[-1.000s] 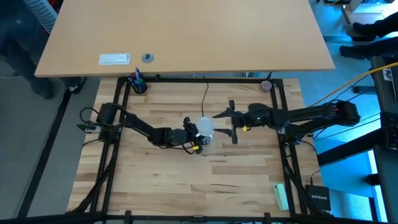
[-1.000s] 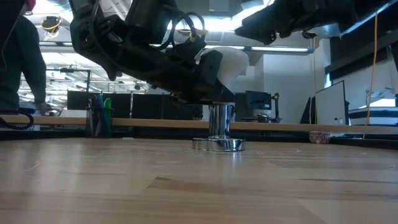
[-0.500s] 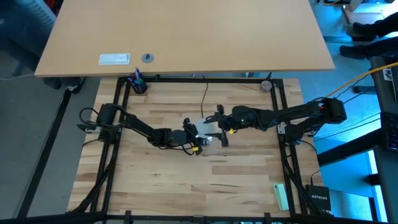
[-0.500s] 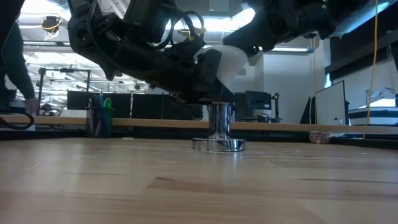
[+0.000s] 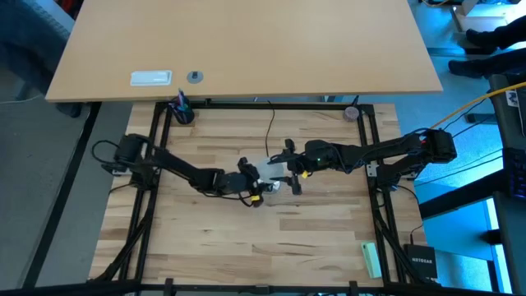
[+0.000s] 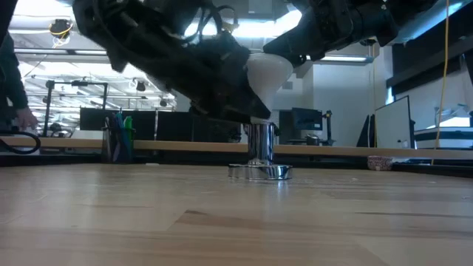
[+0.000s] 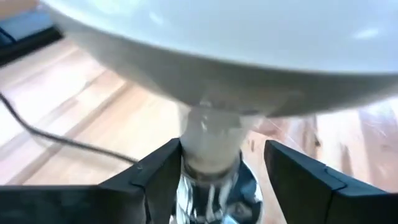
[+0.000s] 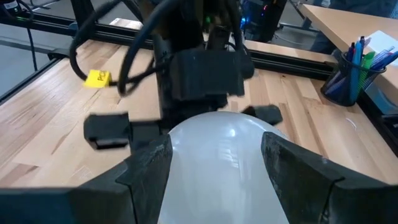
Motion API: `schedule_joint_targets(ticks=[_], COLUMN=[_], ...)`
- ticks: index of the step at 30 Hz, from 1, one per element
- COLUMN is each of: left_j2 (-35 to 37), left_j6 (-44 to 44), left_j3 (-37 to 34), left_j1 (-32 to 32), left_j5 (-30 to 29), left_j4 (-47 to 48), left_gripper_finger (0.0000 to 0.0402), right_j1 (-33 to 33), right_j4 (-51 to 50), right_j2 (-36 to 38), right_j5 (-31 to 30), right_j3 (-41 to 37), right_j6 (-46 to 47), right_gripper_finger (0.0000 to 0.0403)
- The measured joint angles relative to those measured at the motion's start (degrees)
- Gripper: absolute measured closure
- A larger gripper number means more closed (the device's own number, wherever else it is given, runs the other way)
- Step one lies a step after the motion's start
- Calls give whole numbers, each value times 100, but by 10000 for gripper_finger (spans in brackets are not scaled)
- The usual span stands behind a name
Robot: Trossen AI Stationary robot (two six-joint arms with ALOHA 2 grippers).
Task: Screw lightbulb
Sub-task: Insert the lightbulb on the lamp
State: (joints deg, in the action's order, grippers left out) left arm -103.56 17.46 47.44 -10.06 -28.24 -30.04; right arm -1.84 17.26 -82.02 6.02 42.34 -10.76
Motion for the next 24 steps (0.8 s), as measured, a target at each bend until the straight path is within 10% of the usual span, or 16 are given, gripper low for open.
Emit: schedule_joint_targets(ticks=[14,24], left_j2=[1826,2074], left_j6=[915,229], left_j3=[13,483], left_j1=[-226,-285], left_j5=[-69,-706], left_j4=[2196,2097], left_gripper_finger=[185,200], right_j1=[-8,-8], right_j4=[23,26], right_j2=[-10,-15], right_j5=[-42,-42], right_j3=[-12,-16], right_j6=[37,42], right_gripper_finger=[148,148])
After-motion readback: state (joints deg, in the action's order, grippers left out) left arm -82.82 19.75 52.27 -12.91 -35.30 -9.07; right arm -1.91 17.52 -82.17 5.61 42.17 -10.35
